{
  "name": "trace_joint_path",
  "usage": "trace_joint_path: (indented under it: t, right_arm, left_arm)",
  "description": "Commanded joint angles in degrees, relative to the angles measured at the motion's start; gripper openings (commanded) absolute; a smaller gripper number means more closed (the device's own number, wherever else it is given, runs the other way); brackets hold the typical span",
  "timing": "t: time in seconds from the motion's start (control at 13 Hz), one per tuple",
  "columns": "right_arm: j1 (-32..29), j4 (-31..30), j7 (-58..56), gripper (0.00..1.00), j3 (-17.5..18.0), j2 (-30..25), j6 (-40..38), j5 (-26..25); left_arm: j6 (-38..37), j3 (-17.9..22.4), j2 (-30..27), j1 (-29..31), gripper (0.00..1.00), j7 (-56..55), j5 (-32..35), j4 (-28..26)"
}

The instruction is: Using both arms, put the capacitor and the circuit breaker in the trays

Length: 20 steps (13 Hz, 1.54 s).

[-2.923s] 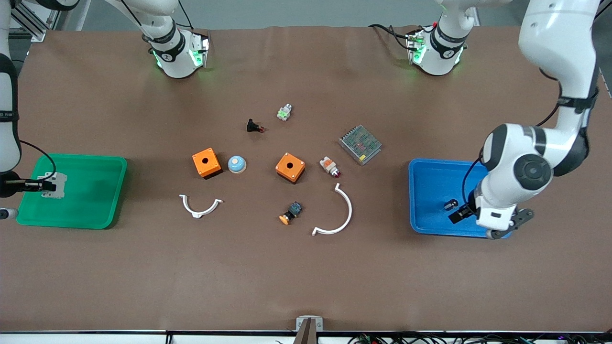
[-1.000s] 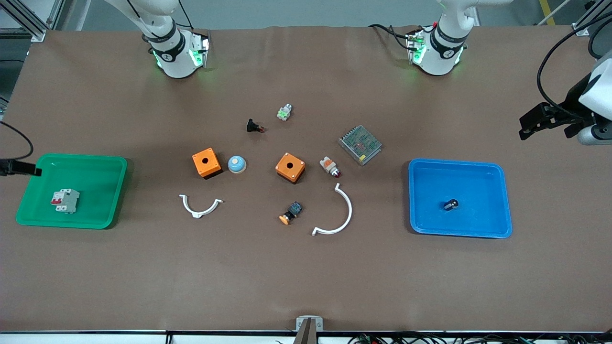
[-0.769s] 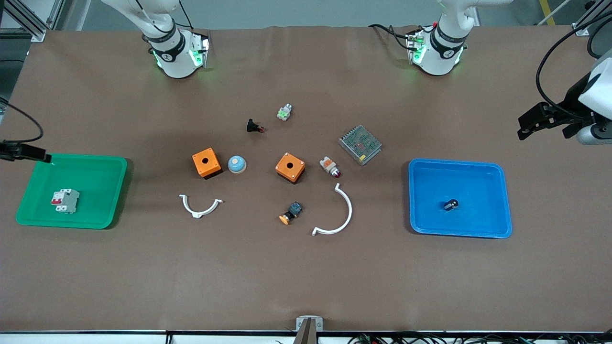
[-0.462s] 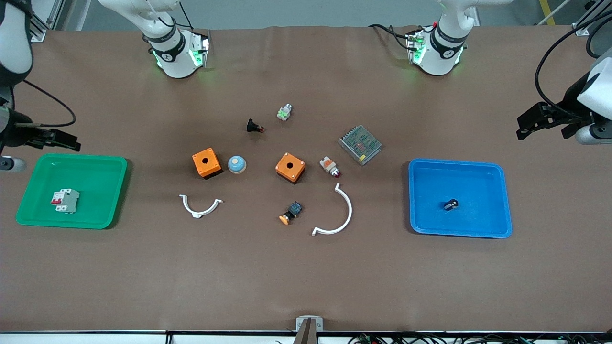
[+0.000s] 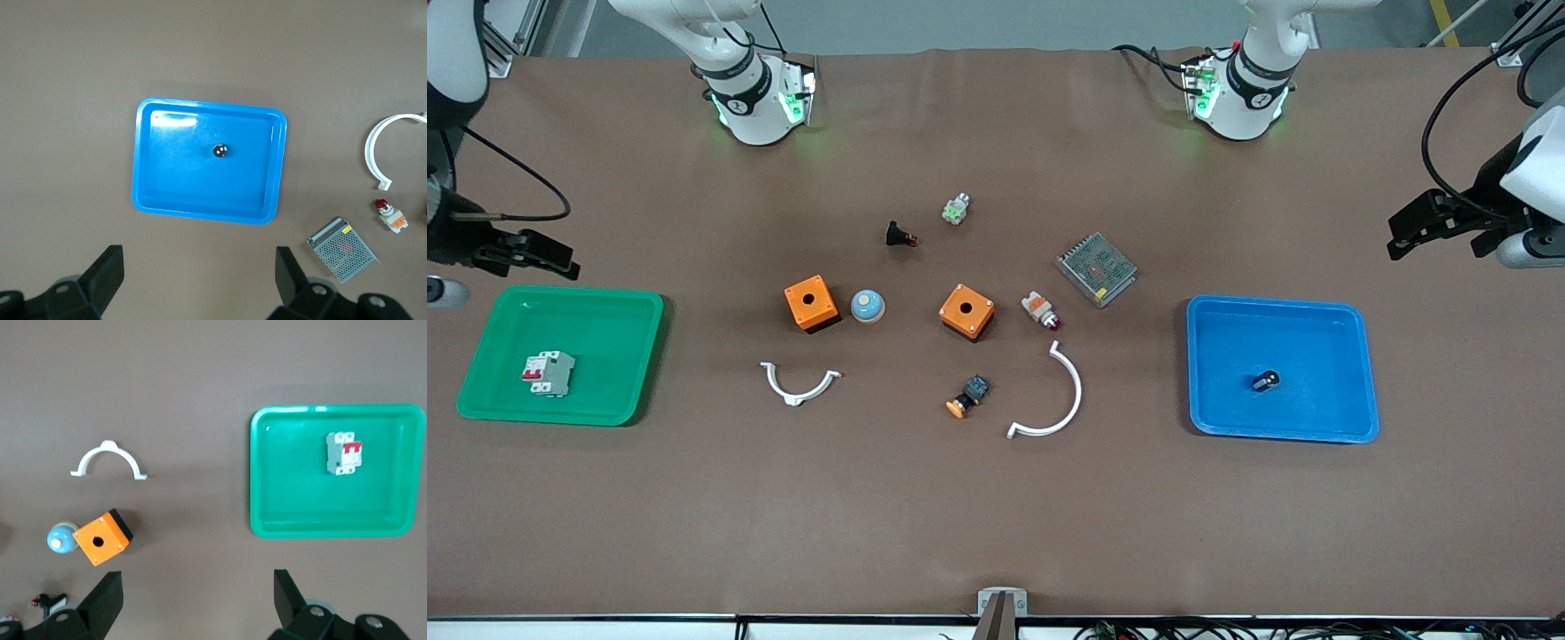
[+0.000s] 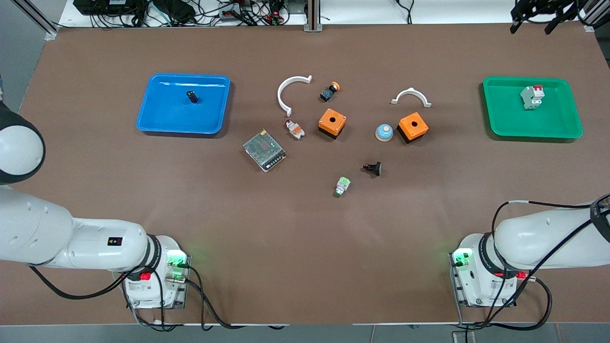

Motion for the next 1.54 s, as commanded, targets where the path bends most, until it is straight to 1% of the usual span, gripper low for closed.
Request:
trace_joint_path:
  t: [0.0, 0.31, 0.92, 1.23, 1.46]
  right_arm:
    - [-0.3, 3.1, -0.2, 1.00, -0.4, -0.6, -0.8, 1.0]
    - [-0.3, 4.4, -0.2, 1.00, -0.3, -0.5, -0.2, 1.3]
    - [0.3, 7.0, -0.1, 1.00, -0.1, -0.5, -0.6, 1.4]
    - [0.1, 8.5, -0.2, 1.00, -0.1, -0.5, -0.8, 1.4]
    - [0.4, 8.7, -0.1, 1.00, -0.1, -0.5, -1.0, 1.2]
  left_arm:
    - [-0.6, -1.2, -0.8, -0.1, 1.00, -0.5, -0.9, -0.3]
    - [-0.5, -2.5, -0.8, -0.1, 1.00, -0.6, -1.0, -0.3]
    - [-0.6, -1.9, -0.6, 0.7, 1.00, 0.2, -0.8, 0.1]
    - [-1.0, -2.2, -0.8, 0.6, 1.00, 0.4, -0.1, 0.9]
    - [-1.3, -2.1, 0.0, 0.7, 1.00, 0.4, 0.0, 1.2]
